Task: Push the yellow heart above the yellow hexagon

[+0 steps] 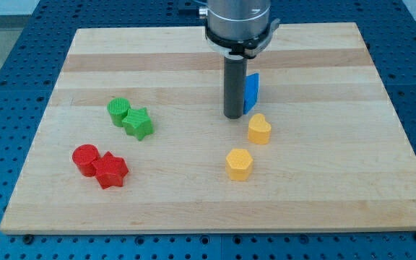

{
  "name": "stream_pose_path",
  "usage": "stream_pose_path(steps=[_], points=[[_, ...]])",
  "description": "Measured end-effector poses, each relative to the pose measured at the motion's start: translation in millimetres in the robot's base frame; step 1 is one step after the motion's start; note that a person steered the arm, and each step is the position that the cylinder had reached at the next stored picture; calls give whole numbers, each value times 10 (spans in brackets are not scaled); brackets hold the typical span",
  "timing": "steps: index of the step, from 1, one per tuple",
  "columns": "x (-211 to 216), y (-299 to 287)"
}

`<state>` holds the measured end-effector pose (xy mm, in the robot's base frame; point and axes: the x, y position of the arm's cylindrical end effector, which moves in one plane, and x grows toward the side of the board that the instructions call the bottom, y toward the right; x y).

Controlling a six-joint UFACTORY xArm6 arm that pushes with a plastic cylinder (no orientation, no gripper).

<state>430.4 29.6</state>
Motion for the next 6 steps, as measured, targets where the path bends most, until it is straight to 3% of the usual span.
stream_pose_path(steps=[3, 4, 6], points=[[119, 178], [119, 729], [394, 912]])
